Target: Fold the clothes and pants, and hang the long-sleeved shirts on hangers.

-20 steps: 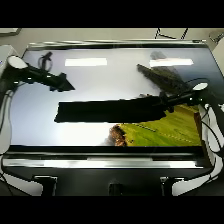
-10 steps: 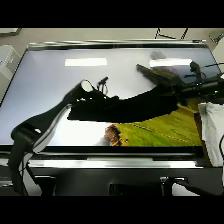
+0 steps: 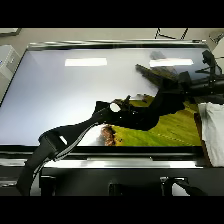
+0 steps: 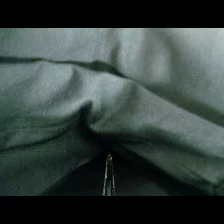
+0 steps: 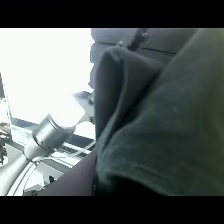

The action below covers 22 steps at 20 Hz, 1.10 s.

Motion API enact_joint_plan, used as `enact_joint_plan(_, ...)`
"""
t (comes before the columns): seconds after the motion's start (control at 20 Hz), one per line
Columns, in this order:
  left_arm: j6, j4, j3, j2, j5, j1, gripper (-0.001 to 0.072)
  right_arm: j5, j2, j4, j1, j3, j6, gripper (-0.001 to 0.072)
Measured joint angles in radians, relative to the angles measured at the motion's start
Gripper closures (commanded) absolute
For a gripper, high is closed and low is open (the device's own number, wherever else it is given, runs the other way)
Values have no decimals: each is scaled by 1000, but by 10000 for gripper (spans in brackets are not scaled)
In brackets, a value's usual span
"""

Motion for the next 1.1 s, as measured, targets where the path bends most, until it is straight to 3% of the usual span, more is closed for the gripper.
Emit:
enact_joint_plan(0.15,-6,84,4,16,-8,50,694,-3,-24,5,11,2,-5,676)
enact_joint_plan(0.35,-50,473,5,148,-177,246,693,-53,-103,27,111,3,-30,676)
enact_joint_plan(0.5,-57,711,6,307,-279,428,692,-166,-205,68,241,3,-39,675)
enact_joint_plan(0.65,-46,828,6,481,-326,594,692,-308,-344,139,380,3,-41,672)
enact_joint_plan(0.7,-36,849,6,533,-337,634,691,-360,-399,172,429,3,-43,570)
enact_joint_plan(0.75,-26,864,6,579,-341,668,692,-407,-449,211,471,3,-47,257)
enact_joint_plan(0.8,-18,879,6,623,-349,697,691,-457,-500,260,513,3,-55,85)
enact_joint_plan(0.95,9,904,6,715,-358,743,690,-539,-601,400,578,3,-102,85)
enact_joint_plan(1.1,36,923,6,760,-372,762,690,-520,-605,430,519,3,-130,82)
